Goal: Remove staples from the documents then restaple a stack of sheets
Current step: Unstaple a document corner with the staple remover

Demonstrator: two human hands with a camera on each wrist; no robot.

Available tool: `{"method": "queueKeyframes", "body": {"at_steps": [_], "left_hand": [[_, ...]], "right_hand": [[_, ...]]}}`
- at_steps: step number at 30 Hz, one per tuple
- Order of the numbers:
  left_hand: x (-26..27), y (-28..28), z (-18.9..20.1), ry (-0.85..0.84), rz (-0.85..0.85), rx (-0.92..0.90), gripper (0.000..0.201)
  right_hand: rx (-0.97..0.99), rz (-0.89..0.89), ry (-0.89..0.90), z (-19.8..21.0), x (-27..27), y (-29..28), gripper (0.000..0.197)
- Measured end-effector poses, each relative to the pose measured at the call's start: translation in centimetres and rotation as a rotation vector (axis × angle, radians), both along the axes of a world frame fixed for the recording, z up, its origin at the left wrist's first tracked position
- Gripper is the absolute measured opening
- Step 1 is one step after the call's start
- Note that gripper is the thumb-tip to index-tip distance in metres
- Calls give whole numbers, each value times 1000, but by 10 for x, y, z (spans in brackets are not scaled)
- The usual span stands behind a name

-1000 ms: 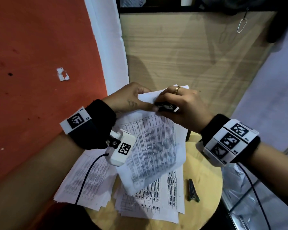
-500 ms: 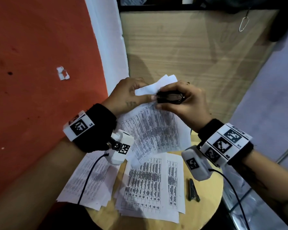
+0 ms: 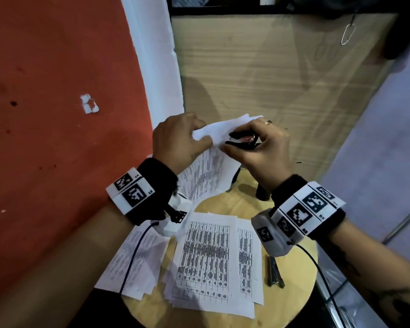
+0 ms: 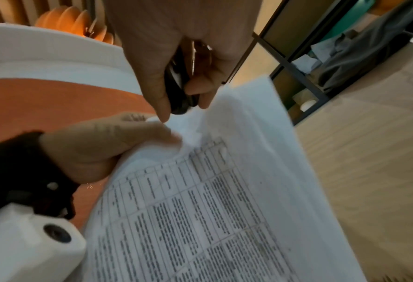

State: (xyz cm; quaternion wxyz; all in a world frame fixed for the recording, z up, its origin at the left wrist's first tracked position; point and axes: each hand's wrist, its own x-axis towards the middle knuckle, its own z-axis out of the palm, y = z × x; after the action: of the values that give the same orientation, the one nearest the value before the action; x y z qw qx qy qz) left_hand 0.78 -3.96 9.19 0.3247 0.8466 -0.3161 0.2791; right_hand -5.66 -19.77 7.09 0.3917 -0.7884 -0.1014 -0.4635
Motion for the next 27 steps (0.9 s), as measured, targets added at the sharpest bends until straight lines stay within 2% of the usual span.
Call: {"method": "queueKeyframes", "body": {"at_steps": [2,7,11,13,15,18,22,24,27], "left_hand": [[4,5,-1,4,3,14,34],[14,13,-1,74,-21,125,42],[32,21,-4,206,-86,170,64],[37,23,-6,218,-81,166,72],[39,24,-8,223,-86,154,70],[40,25,-13,229,-102,118,69],[41,27,-21,211,-122,31,44],[41,29,-24,207,-109,-19,50],[37,28,-27,172,-76,-90,60]], "right_hand": [[11,-40,42,-6,1,-2,24],[-43,-131,351,-34,8,-12,31],[-12,-143,544,-40,12,-35,46],[89,-43,601,-38,13,-42,49],[252,95,644,-38,14,-46,51],[436,360,729,-37,10,-46,38],[473,643,848,-35,4,-45,37],[466,688,873,-36,5,-44,35],[395,647,865,-35,6,-36,39]]}}
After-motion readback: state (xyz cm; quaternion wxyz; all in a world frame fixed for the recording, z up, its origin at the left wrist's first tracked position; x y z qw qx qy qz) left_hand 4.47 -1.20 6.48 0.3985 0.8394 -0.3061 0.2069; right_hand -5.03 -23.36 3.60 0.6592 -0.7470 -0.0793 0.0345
